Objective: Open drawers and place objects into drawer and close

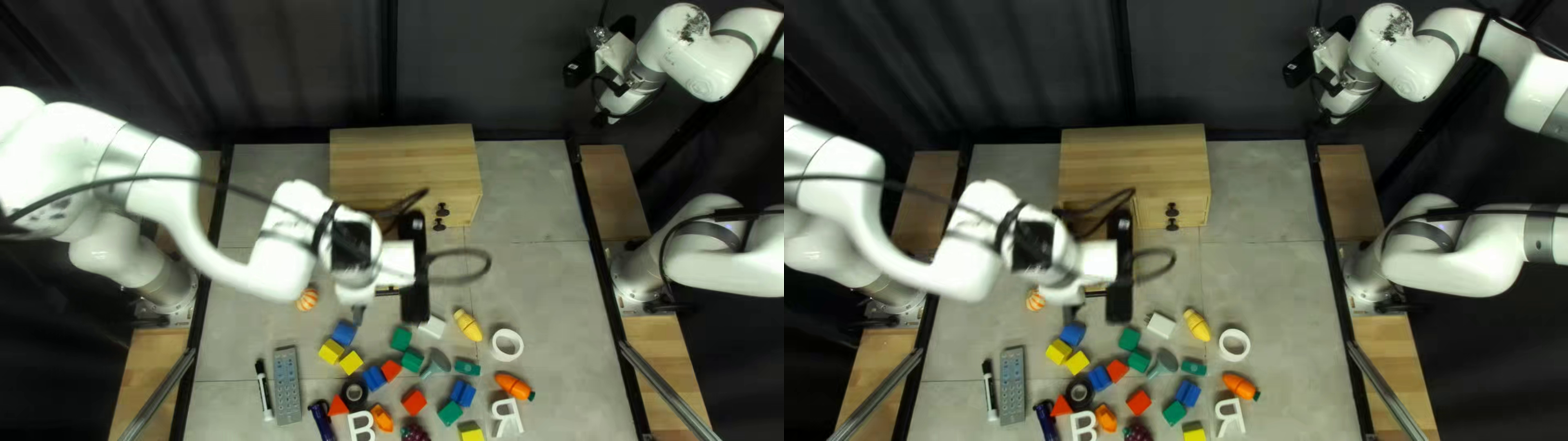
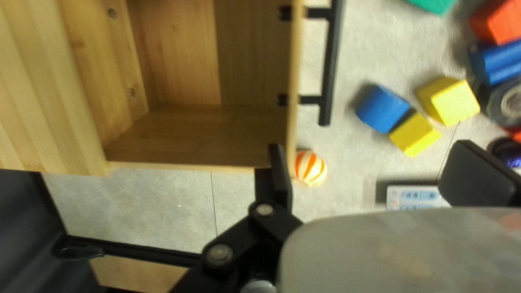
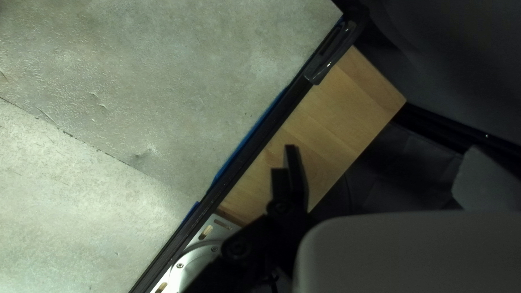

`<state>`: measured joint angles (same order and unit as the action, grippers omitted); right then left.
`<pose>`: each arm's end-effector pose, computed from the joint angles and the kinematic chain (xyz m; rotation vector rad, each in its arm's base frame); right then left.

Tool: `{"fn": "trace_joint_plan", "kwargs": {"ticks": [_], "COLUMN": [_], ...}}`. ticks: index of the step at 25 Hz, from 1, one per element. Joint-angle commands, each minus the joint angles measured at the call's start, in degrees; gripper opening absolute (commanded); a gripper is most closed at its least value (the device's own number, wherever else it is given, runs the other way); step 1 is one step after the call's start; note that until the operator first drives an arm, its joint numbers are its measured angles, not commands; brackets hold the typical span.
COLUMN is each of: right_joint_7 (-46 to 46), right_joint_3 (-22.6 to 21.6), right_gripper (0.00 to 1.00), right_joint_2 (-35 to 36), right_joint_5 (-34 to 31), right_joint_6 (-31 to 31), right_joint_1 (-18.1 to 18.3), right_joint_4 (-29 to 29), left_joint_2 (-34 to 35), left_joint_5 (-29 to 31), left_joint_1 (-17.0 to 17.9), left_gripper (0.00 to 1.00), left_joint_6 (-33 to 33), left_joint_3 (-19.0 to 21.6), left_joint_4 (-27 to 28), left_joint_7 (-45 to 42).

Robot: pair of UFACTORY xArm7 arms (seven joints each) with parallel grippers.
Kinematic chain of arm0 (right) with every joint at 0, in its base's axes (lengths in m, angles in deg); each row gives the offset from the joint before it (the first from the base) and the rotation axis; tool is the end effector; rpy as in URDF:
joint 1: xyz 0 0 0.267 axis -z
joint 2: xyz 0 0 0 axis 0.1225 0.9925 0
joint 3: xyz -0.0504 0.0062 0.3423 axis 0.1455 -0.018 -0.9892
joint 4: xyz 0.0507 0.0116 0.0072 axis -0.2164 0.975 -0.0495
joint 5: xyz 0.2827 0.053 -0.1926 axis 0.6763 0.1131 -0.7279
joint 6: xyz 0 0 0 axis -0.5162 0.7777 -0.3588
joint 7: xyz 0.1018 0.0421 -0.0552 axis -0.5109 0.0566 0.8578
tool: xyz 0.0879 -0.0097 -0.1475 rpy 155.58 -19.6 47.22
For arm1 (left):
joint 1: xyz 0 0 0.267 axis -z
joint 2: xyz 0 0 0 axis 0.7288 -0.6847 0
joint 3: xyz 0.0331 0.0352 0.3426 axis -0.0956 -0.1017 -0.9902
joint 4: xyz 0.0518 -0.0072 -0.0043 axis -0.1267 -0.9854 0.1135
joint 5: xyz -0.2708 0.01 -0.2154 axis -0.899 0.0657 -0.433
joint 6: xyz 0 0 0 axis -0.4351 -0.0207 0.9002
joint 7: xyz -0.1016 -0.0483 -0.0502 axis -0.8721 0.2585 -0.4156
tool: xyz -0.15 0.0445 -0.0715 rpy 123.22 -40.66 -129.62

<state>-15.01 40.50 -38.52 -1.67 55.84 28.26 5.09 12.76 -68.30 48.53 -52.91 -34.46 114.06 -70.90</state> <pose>0.0650 -0.2588 0.2721 2.6079 -1.2731 0.0030 0.3955 -0.1112 0.2390 -2.9079 0.2574 0.0256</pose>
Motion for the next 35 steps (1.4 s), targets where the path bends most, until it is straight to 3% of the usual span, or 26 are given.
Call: {"fn": "trace_joint_plan", "kwargs": {"ticks": [1,12,17,32,35], "right_joint_7": [0.00,0.00,0.00,0.00,0.00], "right_joint_3": [0.00,0.00,0.00,0.00,0.00], "right_gripper": [1.00,1.00,1.00,1.00,1.00], "right_joint_2": [0.00,0.00,0.00,0.00,0.00], "right_joint_5": [0.00,0.00,0.00,0.00,0.00], "right_joint_6": [0.00,0.00,0.00,0.00,0.00], "right_joint_1": [0.00,0.00,0.00,0.00,0.00], "right_joint_4": [0.00,0.00,0.00,0.00,0.00], "left_joint_2": [3.41,5.33,4.81,4.69,6.71], "left_joint_5": [-1.53,-8.85,-13.15,-13.42,-10.33], "left_joint_1": [2.28,5.72,4.64,4.58,5.32], "left_gripper": [1.00,1.00,1.00,1.00,1.00], "left_joint_6": [3.87,8.78,5.81,5.52,7.36], "left_joint_3": [1.43,1.16,-1.64,-1.76,-0.26], "left_joint_4": [-5.70,-14.29,-12.79,-12.61,-15.78], "left_joint_7": [4.47,19.51,24.38,24.54,23.37]}}
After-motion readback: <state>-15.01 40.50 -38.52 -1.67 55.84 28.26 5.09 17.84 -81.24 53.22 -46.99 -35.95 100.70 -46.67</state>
